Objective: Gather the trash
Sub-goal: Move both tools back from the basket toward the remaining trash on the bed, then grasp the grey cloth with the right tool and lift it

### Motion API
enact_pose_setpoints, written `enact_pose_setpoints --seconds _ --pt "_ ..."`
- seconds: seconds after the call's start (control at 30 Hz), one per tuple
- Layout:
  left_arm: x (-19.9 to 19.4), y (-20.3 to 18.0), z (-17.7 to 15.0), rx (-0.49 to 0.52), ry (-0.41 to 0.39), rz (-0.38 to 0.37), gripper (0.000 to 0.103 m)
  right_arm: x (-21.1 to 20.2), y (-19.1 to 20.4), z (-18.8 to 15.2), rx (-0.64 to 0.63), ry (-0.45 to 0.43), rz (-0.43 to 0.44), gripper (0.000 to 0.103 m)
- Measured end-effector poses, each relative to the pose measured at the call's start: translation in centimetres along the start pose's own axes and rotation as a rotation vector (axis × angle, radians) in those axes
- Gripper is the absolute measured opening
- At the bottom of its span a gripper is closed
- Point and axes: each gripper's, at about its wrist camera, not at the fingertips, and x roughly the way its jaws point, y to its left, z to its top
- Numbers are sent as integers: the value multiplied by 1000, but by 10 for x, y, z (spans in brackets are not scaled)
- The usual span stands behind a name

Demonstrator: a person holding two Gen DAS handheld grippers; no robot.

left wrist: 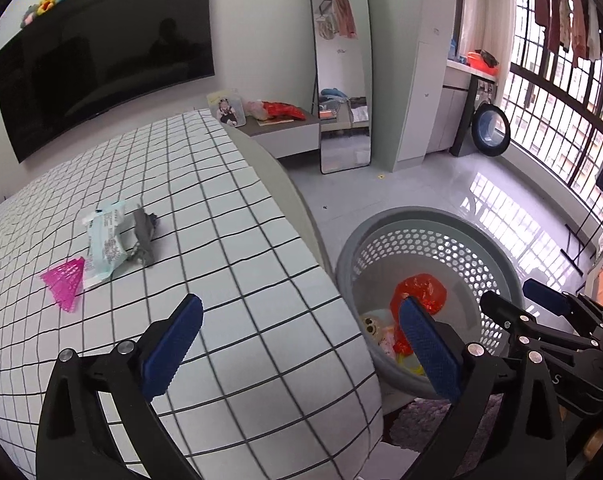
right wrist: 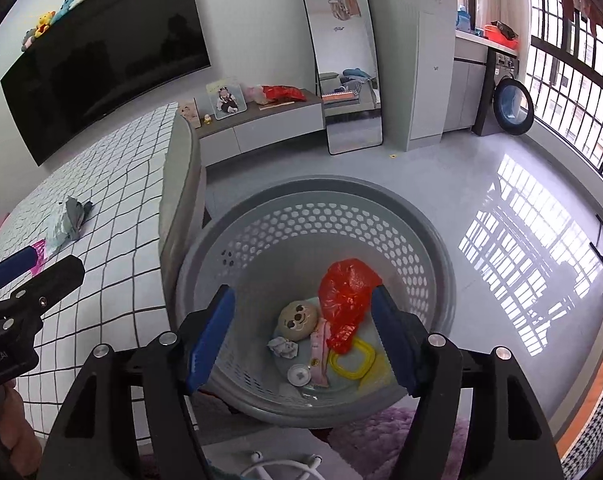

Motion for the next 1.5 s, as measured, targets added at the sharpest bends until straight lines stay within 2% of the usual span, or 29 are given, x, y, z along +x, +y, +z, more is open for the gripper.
enact_pose_setpoints --seconds 0.37,0.67,0.93,1.27,1.5 --pt "-15 85 -21 -98 11 152 97 23 80 7 -81 14 128 70" --pt "-21 150 -30 -182 11 247 96 33 141 21 -180 16 183 70" --pt "-18 193 -32 -242 6 290 97 51 186 43 -244 32 195 70" --pt "4 231 -29 -276 28 331 97 94 247 61 -325 94 225 70" --pt "18 252 -32 -315 46 335 96 128 280 65 -383 134 197 70"
